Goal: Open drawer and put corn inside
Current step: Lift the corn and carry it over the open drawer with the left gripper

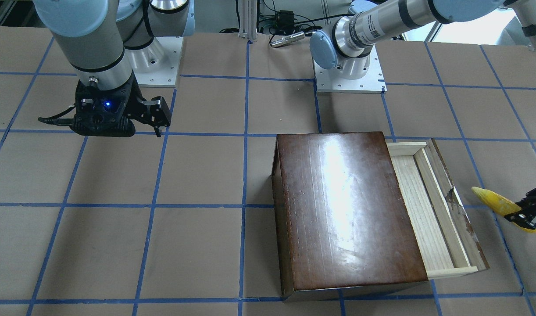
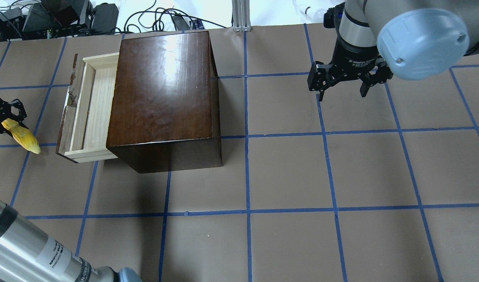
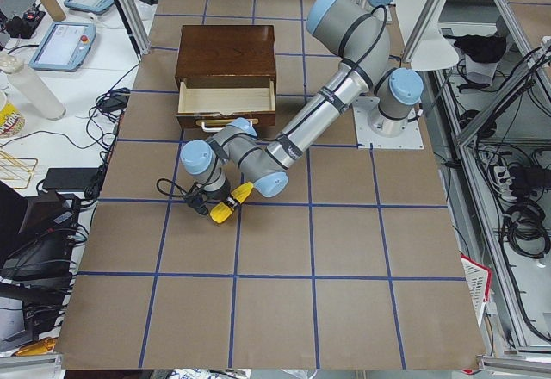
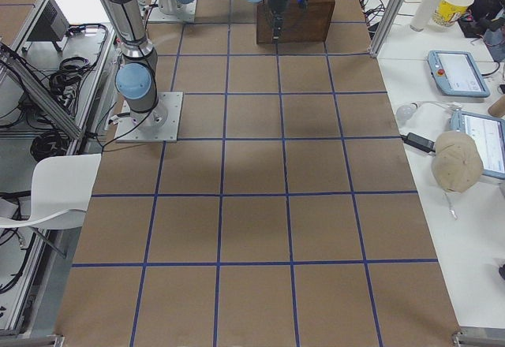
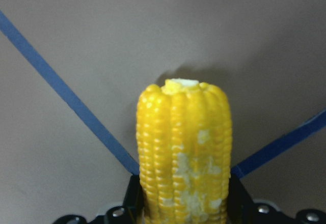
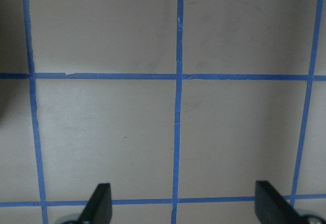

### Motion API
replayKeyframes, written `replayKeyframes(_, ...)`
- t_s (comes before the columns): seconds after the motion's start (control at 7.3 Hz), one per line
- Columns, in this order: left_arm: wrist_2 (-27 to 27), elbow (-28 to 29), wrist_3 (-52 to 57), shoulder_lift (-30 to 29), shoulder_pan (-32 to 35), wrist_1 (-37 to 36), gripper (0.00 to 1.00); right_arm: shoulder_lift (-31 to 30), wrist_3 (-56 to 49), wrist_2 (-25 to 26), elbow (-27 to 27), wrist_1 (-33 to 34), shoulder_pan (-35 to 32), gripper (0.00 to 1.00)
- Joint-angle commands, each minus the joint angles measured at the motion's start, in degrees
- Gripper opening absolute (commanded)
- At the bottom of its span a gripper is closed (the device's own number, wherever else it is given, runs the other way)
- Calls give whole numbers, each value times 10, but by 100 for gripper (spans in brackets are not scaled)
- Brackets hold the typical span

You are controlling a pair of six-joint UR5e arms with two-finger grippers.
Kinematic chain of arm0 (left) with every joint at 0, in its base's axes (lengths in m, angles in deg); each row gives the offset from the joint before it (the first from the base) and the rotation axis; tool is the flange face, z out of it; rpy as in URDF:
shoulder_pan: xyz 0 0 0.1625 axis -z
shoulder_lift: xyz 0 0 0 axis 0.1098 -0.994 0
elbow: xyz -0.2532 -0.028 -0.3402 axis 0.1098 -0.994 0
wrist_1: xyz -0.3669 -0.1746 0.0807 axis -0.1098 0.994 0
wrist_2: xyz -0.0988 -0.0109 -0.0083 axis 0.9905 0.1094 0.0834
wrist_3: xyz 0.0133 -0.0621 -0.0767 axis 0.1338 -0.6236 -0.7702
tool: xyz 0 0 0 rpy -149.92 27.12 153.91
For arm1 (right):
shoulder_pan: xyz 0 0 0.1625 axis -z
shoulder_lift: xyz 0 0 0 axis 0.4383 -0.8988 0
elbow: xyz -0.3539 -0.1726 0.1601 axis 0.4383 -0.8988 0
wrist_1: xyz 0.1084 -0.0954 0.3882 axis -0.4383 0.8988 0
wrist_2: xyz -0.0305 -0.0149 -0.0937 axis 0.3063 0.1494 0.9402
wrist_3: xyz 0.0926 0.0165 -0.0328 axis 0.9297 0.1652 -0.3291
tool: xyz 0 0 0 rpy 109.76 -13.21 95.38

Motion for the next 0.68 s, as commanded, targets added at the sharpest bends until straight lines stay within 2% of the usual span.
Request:
replayKeyframes(0.0,1,3,44,22,4,2,0,0,0,0,0,0,0,100)
replayKeyframes(0.14,0,9,70,43,4,17,0,0,0,0,0,0,0,100)
replayKeyframes(0.55,1,117,114,93,35,182,0,1,0,-1,0,1,0,100)
